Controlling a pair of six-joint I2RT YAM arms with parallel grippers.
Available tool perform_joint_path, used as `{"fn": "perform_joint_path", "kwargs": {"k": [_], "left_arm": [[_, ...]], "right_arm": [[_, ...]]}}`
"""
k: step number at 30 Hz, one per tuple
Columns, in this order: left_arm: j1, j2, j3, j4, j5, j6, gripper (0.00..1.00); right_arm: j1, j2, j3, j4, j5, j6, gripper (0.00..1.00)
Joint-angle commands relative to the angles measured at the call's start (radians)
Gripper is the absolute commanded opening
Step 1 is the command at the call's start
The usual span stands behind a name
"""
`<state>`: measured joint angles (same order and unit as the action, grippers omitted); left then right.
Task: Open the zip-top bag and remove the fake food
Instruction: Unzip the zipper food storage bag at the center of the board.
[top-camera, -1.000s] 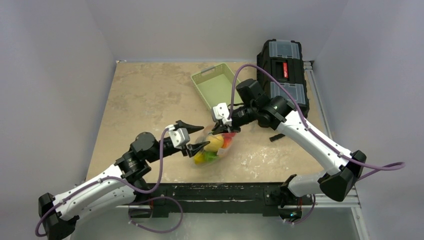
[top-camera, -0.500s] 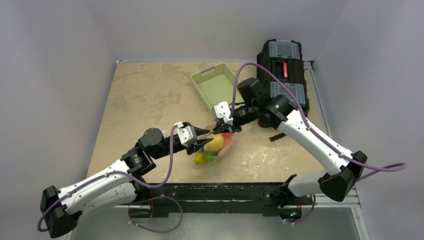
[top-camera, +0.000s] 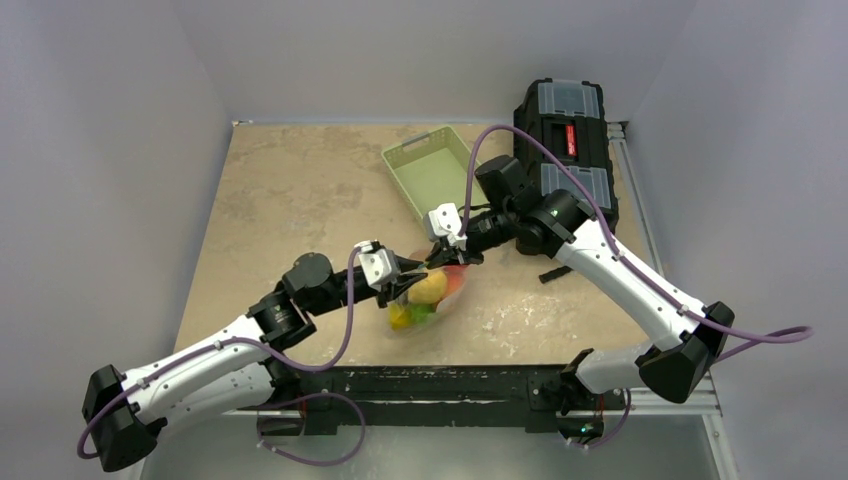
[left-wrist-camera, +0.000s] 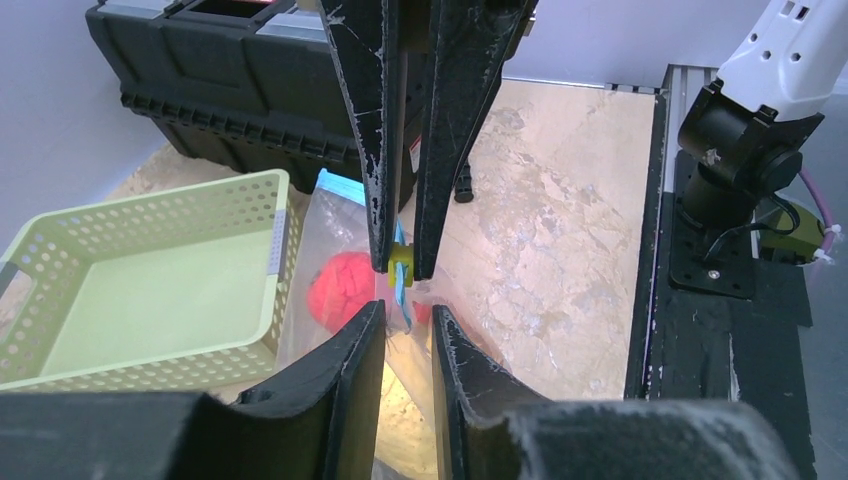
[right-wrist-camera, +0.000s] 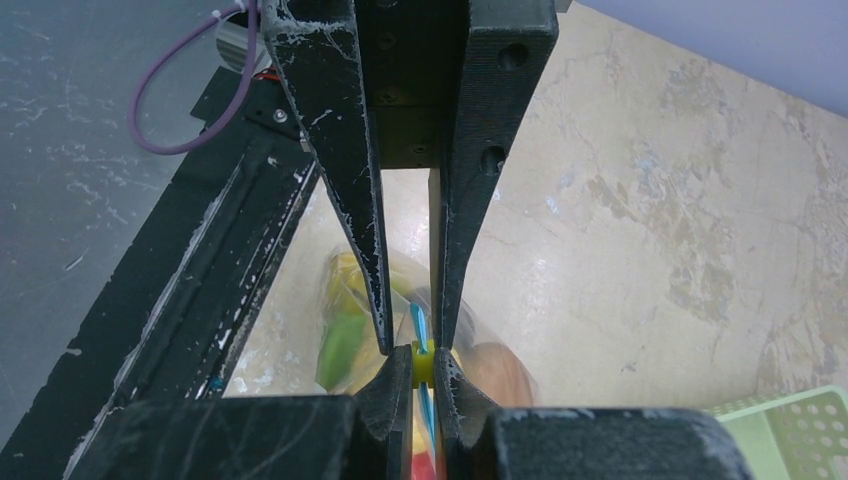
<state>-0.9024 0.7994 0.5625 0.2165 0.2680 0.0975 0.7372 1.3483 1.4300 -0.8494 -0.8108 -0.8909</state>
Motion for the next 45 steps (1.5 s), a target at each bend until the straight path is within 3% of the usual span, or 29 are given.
{"fn": "perform_joint_path", "kwargs": {"k": [1,8,11,27,45], "left_arm": [[0.004,0.007,0.045,0.046,0.024,-0.008,0.27],[0.005,0.032,0.051,0.053,0.018,-0.023,0.26],[0.004,0.037,0.051,0.051,0.004,-0.029,0.0],[0.007,-0.145,-0.055,-0.002,-0.113,-0.056,0.0],[0.006,-0.172,-0.056,-0.051,-0.158,-0.063,0.0]], "right_arm": [[-0.005,-0.003,0.035,0.01,-0.033,-0.009,0.0],[-0.006,-0.003,0.034,0.01,-0.034,-0.01,0.0],[-0.007,-0.005,0.031,0.011,-0.034,-0.009,0.0],[-0.074,-0.03,-0.019,0.052,-0.003,0.0,0.0],[-0.116,-0.053,-0.061,0.064,-0.016,-0.008,0.0]]}}
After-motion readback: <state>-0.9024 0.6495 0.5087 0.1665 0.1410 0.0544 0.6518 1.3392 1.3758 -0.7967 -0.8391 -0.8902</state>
